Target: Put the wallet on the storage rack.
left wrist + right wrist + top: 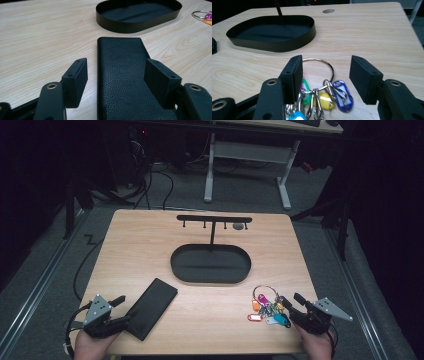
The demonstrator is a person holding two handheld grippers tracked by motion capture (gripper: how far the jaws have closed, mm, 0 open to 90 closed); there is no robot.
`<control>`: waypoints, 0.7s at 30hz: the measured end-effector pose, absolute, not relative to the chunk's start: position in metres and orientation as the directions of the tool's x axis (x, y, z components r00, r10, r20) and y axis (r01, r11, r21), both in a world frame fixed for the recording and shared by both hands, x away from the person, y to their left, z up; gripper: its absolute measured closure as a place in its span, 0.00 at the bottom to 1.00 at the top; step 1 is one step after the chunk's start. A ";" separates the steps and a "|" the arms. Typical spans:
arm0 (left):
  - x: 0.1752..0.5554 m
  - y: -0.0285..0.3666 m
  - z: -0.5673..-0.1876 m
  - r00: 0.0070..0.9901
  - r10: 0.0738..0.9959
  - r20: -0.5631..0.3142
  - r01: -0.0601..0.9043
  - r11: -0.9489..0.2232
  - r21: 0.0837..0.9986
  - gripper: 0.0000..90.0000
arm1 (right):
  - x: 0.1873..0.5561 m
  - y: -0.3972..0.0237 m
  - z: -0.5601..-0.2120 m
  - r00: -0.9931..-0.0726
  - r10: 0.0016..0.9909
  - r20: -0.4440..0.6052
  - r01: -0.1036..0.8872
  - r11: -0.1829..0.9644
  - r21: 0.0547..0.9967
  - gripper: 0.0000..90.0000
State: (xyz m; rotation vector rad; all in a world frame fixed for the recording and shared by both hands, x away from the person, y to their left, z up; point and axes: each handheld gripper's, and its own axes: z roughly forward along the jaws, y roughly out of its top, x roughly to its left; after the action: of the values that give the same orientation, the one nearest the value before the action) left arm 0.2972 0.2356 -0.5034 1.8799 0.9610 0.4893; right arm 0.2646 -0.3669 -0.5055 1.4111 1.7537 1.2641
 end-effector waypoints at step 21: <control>0.318 0.249 -0.529 0.539 0.794 -0.281 0.625 -0.153 0.765 0.44 | 0.254 -0.369 -0.505 -0.311 0.944 0.108 0.431 0.039 0.901 0.50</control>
State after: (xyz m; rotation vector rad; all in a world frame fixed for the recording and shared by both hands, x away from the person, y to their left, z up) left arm 0.3177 0.2486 -0.5288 1.8637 1.1651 0.2329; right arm 0.2537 -0.3694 -0.5054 1.3883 1.7847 1.2395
